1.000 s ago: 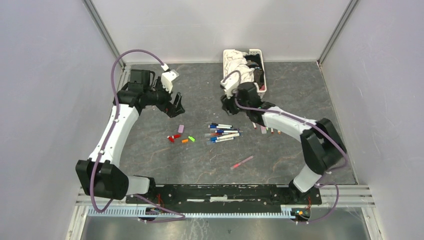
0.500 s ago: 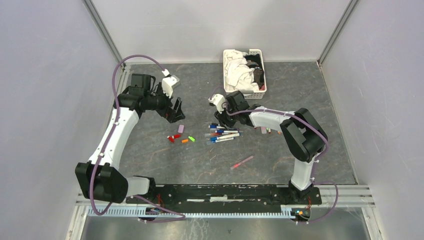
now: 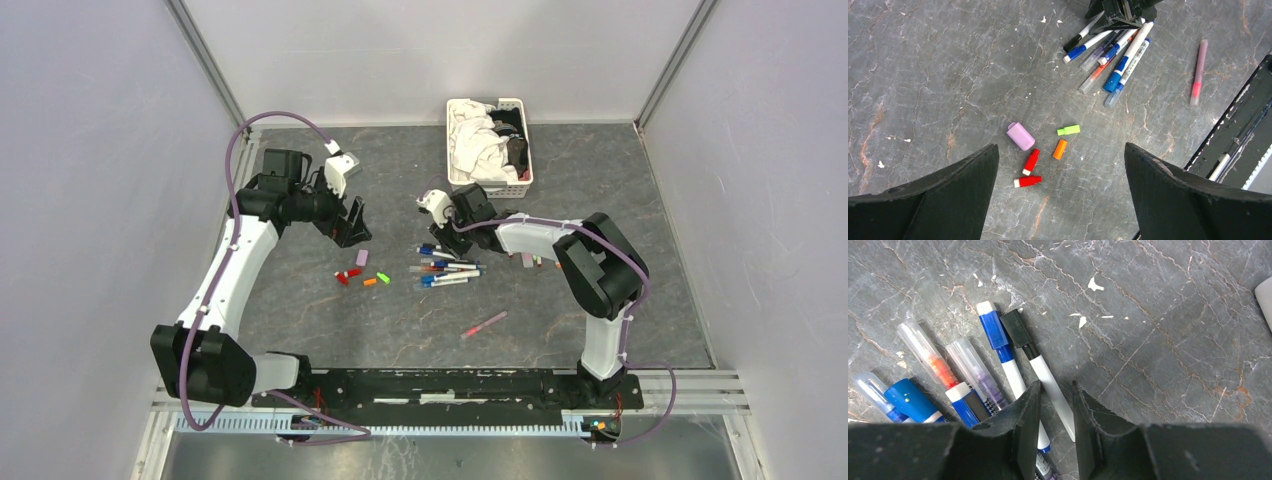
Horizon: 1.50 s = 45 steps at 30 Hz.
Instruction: Open the pen caps
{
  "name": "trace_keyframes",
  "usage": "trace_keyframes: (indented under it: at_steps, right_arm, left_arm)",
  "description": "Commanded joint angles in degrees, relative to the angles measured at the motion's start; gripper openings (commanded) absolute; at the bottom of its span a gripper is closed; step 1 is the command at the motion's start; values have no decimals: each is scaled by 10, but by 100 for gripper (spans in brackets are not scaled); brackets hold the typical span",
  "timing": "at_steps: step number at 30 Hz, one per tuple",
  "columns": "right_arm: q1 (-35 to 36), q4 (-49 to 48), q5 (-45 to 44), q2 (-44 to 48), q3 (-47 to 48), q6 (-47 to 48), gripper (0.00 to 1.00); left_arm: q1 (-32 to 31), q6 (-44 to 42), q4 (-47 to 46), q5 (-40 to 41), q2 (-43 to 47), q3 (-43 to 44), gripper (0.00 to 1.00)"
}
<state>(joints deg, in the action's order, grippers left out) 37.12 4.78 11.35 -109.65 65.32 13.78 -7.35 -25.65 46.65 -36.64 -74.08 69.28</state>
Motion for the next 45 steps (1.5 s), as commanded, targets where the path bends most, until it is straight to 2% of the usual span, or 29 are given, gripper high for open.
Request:
trace_keyframes:
  at_steps: [1,4,7,19,21,28,34,39,45]
  right_arm:
    - [1,-19,-20,-3,-21,-4,30]
    - [-4,-26,-13,-3,-21,-20,12]
    - [-11,-40,0,11,-19,-35,0]
    - [-14,-70,37,124,-36,-50,0]
    - [-14,-68,69,144,-42,-54,0]
    - [-6,-85,272,194,-60,-110,0]
    - [22,-83,332,205,-41,-123,0]
    - [39,-31,358,179,5,-108,0]
    - [45,-22,366,167,26,-110,0]
  left_arm:
    - [3,-14,-2,-23,12,1,100]
    - [2,-15,2,-28,10,1,100]
    - [2,-22,11,-34,9,0,100]
    - [2,-41,18,-55,6,-12,100]
    - [2,-47,19,-65,-1,-16,100]
    - [-5,-87,22,-143,-14,-31,100]
    - [-30,-85,13,-199,-45,-24,100]
    - [-49,-106,17,-205,-62,-18,95]
    - [-63,-160,72,-216,-81,-1,81]
